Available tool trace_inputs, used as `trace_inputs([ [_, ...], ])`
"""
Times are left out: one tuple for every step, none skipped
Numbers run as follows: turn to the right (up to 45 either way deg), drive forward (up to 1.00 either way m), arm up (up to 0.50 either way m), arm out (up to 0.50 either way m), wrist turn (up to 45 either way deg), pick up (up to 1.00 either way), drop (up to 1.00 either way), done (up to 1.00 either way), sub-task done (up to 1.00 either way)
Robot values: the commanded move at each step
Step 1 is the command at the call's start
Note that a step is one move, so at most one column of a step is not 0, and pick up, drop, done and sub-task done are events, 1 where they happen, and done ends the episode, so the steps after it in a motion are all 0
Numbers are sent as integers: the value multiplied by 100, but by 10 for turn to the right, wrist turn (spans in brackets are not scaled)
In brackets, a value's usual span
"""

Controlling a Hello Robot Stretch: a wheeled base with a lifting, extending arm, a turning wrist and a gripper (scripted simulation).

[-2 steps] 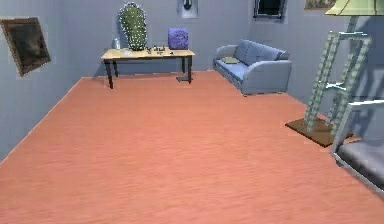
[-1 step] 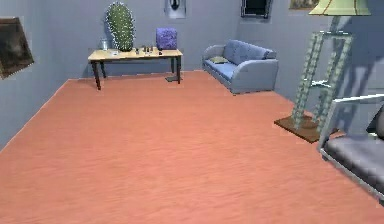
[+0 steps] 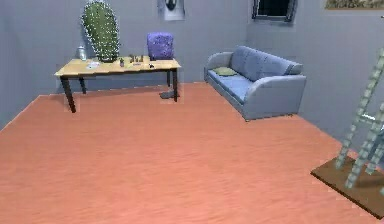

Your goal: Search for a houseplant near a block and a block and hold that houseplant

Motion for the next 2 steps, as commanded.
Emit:
trace_inputs([
  [0, 100, 0, 0, 0, 0, 0, 0, 0],
  [0, 100, 0, 0, 0, 0, 0, 0, 0],
])
